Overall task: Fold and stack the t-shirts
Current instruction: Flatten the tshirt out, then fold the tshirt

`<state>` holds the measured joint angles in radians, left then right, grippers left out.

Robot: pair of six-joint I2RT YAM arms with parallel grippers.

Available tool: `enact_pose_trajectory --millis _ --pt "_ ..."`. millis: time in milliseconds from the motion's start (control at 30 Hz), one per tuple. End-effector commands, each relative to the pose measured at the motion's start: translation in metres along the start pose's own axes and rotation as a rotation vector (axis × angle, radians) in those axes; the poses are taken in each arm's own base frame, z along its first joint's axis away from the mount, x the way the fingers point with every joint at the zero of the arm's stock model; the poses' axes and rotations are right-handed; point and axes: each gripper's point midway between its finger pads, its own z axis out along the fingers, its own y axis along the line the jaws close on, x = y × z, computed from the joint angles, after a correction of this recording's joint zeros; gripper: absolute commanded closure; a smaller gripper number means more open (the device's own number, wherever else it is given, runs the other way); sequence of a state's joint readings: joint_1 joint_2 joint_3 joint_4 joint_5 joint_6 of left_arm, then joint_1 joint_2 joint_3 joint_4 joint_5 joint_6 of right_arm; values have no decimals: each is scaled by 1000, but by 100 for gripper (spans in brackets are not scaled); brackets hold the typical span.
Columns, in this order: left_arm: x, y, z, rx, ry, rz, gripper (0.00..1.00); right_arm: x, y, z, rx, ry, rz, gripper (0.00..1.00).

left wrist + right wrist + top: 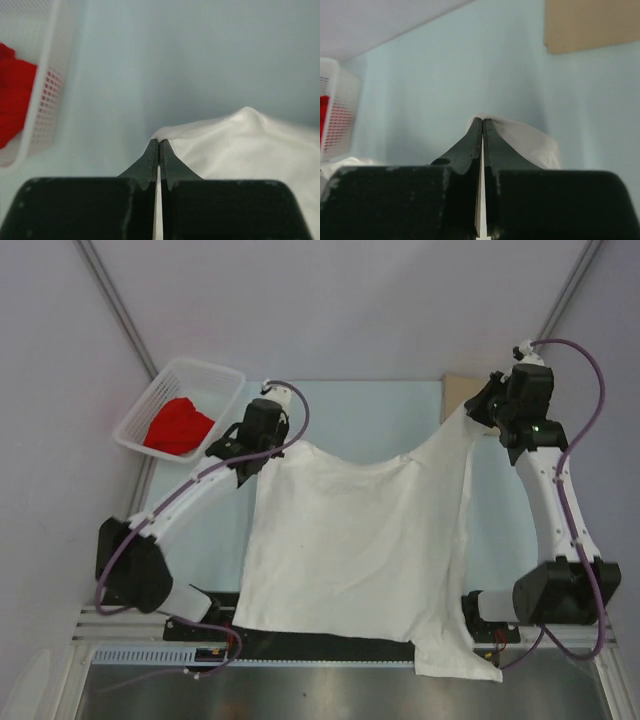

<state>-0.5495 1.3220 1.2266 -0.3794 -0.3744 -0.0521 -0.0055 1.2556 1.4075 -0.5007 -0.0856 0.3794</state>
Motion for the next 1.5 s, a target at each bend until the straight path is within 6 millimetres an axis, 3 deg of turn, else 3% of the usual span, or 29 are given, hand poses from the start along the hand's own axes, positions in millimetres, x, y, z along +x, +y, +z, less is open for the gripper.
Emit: enact_pose_trajectory --millis 0,33,67,100,133,167,200,233,267,300,333,367,400,433,467,533,567,600,667,833,1000,1100,1167,1200,1233,1300,1333,1467 --pt "-20 15 42 -24 -9 -100 100 -26 -25 56 44 -82 -35 100" --pt "11 11 80 -37 95 -57 100 -22 -34 71 55 -62 -22 100" --pt "0 14 94 -48 95 -54 100 -16 -45 87 64 -32 4 100" --pt "11 18 114 -58 146 -37 100 -24 -46 98 60 -36 20 100" --pt "15 22 128 -74 175 -16 100 -5 -61 128 83 24 37 100" --pt "27 24 154 -100 230 -1 100 -4 -61 140 73 44 43 100" --pt "31 32 165 -112 245 -4 100 5 -67 150 90 92 47 100" --pt "33 34 175 -112 252 -4 100 7 -71 176 92 121 54 100" --pt "36 35 191 -111 263 -5 100 11 -68 185 69 156 61 100" --pt "37 44 198 -119 272 -10 100 28 -73 193 85 226 74 100" --pt "43 48 201 -119 305 -2 100 25 -72 209 77 240 72 100" --pt "29 51 205 -111 282 -9 100 32 -76 216 89 274 77 100" --pt "36 54 214 -101 305 -8 100 40 -79 215 113 326 88 100" --pt "36 55 215 -92 315 -11 100 27 -76 217 106 309 98 100" --pt "30 58 216 -86 305 8 100 41 -81 226 106 354 115 100" --pt "30 63 217 -64 303 -30 100 51 -82 221 125 413 146 100" --pt "33 63 216 -56 310 -62 100 46 -79 219 120 415 162 100" --pt "32 63 213 -49 307 -75 100 58 -82 215 140 470 191 100" --pt "39 62 211 -47 330 -86 100 65 -80 208 133 516 249 100" --pt "46 54 200 -17 369 -133 100 78 -89 174 196 617 333 100" --pt "41 59 170 -41 377 -155 100 75 -105 136 283 684 395 100" --pt "43 68 144 -84 400 -149 100 74 -105 115 287 715 394 100" --pt "55 70 133 -93 436 -143 100 76 -105 102 299 733 387 100" --pt "50 74 122 -111 426 -148 100 77 -106 97 303 743 385 100" --pt "63 74 116 -115 460 -142 100 81 -111 92 310 756 387 100" --pt "65 79 103 -141 467 -139 100 78 -117 79 328 759 386 100" --pt "76 79 99 -142 498 -130 100 78 -125 72 339 763 374 100" --pt "100 78 85 -139 578 -114 100 91 -129 50 346 820 385 100"
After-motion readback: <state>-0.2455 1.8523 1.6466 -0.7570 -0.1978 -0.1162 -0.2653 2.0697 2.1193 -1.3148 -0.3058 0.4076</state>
